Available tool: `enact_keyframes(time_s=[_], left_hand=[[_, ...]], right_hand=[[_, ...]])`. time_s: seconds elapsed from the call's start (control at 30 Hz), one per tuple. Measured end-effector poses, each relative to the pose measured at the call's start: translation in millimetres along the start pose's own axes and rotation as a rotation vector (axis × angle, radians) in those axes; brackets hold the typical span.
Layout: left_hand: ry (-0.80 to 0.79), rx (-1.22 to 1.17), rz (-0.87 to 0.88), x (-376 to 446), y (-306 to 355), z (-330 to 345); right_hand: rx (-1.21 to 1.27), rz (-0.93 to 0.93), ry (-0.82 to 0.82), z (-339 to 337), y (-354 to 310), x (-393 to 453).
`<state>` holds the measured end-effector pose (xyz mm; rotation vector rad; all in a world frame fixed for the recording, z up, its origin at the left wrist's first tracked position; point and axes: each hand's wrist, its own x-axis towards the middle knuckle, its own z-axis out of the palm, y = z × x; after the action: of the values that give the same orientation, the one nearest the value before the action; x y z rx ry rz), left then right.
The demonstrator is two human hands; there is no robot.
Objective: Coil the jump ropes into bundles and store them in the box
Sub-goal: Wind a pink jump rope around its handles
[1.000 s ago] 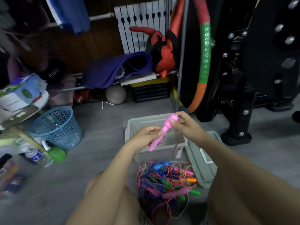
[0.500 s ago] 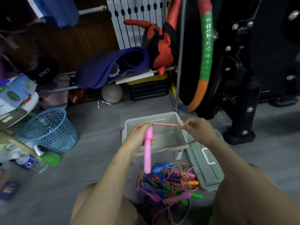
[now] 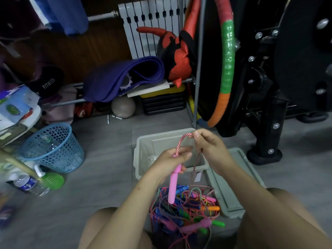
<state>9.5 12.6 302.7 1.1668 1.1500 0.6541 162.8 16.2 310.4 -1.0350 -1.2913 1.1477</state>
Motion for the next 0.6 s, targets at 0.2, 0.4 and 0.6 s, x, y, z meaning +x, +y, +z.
enact_keyframes(time_s=[0.2,0.4,0.6], left_hand=[[-0.049,0.036,-0.017,1.4,-2.0,19.3],[0.099,-0.228,-0.028,7.6,4.1,1.7],[0.193,-0.553,-0.014,8.3,12.2,-9.0]], right_hand=[[0.1,0.062,0.044,0.7,-1.9,5.3],[-0.173,0.065,0.064,-8.1,9.1,10.6],[-0.19,0.46,-0.263,1.4,15.8,-2.3]])
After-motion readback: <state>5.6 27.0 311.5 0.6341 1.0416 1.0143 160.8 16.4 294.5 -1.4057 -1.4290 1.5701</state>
